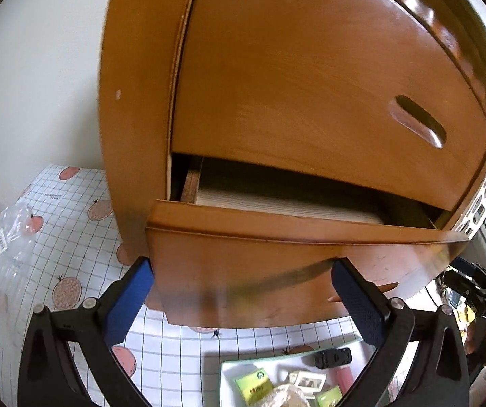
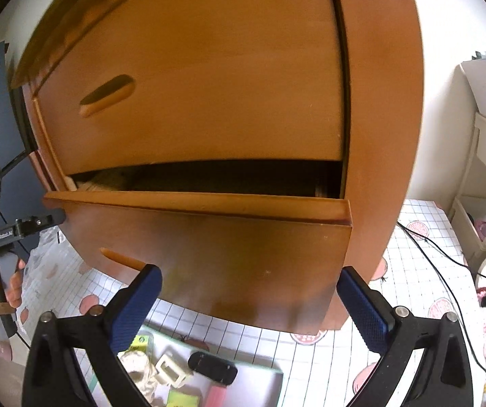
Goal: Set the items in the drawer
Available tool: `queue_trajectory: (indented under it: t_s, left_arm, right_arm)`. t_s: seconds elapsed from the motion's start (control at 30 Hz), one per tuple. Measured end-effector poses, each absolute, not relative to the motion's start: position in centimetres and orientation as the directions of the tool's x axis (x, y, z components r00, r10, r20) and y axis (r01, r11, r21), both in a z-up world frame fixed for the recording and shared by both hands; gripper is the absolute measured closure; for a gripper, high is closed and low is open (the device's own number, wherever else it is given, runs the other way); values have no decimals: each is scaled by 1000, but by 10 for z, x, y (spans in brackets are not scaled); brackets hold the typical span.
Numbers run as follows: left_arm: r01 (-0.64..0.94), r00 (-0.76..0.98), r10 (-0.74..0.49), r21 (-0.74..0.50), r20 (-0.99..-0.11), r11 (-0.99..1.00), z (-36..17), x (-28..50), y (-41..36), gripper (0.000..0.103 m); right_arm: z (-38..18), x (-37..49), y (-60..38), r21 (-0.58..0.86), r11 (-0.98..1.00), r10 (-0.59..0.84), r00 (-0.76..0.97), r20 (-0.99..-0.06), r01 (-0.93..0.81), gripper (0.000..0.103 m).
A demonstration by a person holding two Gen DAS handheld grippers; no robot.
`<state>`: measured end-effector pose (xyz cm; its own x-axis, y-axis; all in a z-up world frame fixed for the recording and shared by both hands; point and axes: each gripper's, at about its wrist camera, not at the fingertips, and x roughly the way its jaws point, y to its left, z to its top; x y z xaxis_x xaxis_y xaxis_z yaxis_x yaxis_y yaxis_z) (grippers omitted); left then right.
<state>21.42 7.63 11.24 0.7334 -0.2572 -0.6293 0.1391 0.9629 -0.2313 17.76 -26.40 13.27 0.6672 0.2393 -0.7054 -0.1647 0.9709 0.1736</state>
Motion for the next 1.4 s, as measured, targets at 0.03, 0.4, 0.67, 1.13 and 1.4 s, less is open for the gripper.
queue_trajectory:
  t_s: [0.03, 0.4, 0.67, 1.13, 1.4]
  left_arm:
    - [138, 734, -257, -233, -629, 963, 113, 209, 78, 0]
    - [131, 734, -254, -236, -630, 963, 111, 171, 91, 0]
    - [96, 717, -271, -294, -643, 951, 101, 169, 84, 0]
    - [12, 593, -279, -338, -755, 941, 23, 105, 34, 0]
    - [-70, 388, -241, -289, -890, 955, -40, 77, 9, 0]
  right_arm:
    - [133, 174, -264, 175, 971, 240, 668, -704, -164, 0]
    - [147, 149, -270, 172, 976, 215, 678, -702, -132, 0]
    - [153, 158, -271, 188, 976, 211, 664, -717, -107, 0]
    - [107, 99, -260, 199, 976, 209, 586, -783, -83, 0]
    - [62, 77, -257, 200, 978, 206, 411, -888, -58, 0]
